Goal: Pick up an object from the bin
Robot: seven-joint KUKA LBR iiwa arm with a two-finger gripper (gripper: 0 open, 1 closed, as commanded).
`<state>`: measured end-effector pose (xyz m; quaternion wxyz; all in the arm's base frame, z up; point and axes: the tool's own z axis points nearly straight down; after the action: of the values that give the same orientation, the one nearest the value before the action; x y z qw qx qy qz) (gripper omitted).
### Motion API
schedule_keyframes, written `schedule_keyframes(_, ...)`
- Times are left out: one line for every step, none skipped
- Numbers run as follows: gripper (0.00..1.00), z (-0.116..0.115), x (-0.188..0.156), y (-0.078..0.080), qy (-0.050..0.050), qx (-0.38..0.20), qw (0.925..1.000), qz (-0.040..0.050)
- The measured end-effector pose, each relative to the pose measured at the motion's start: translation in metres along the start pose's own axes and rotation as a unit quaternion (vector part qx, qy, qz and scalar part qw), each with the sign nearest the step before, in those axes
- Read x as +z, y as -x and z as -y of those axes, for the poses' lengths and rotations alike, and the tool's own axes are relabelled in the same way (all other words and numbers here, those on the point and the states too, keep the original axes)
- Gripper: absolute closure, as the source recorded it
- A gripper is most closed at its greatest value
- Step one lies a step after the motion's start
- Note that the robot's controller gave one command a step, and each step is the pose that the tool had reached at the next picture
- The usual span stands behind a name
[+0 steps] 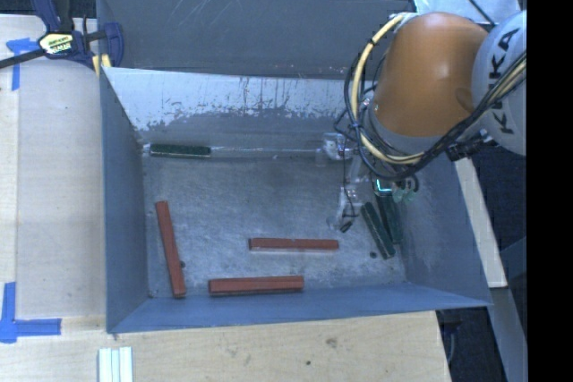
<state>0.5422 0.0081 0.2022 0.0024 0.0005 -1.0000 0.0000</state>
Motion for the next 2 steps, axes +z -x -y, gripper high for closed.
schedule_keyframes(0.0,0.0061,0.1323,-0.014,0.0,0.026,0.9997,-0.0008)
schedule_keyframes(1.0,0.0058,0.1268,-0.0109,0.0,0.026,0.9997,0.0044)
